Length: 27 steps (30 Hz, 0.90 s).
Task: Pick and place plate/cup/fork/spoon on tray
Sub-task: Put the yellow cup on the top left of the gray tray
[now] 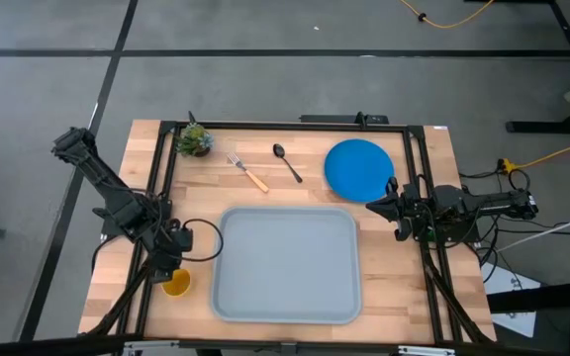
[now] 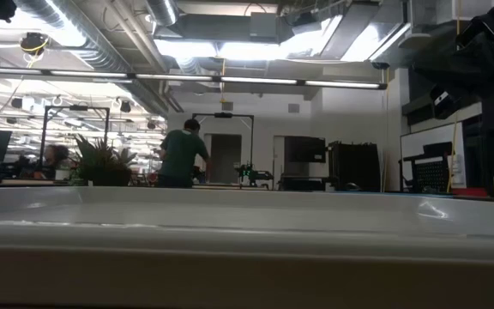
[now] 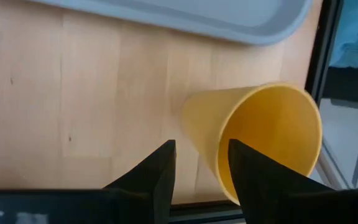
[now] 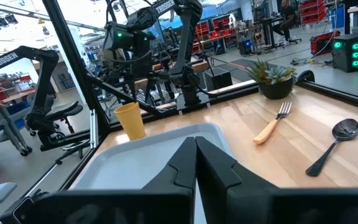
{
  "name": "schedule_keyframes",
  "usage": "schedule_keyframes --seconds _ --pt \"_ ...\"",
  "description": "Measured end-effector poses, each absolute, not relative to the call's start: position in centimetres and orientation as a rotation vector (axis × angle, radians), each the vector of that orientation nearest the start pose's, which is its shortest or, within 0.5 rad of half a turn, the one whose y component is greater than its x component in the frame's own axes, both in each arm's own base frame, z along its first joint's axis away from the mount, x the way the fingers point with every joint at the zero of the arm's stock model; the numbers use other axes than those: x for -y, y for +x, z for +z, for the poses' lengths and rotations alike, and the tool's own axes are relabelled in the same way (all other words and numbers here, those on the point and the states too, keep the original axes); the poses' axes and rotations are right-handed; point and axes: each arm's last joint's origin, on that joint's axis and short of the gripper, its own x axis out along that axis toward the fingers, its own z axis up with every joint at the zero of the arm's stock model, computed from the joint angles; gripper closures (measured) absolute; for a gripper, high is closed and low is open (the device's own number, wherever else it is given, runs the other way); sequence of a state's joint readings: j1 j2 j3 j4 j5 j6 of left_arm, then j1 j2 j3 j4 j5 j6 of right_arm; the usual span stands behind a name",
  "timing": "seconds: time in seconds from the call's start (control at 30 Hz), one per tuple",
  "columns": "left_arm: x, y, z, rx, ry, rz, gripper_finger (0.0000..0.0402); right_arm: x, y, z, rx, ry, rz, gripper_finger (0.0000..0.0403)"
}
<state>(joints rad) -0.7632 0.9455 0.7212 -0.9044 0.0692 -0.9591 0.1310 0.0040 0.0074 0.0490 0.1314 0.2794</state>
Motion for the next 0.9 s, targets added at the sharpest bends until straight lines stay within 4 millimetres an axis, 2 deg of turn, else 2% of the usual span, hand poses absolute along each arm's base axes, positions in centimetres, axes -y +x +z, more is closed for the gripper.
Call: schedule_keyframes --seconds 0.6,0.9 --pt "12.9 12.2 21.3 -1.408 -0.350 -0.079 0.0261 -0.9 9.7 17.0 0.051 0.286 0.007 0.0391" --pt "13.5 13.2 20.4 -1.345 -0.334 0.026 0.0261 -0.9 9.7 17.0 0.050 0.286 0.007 0.0391"
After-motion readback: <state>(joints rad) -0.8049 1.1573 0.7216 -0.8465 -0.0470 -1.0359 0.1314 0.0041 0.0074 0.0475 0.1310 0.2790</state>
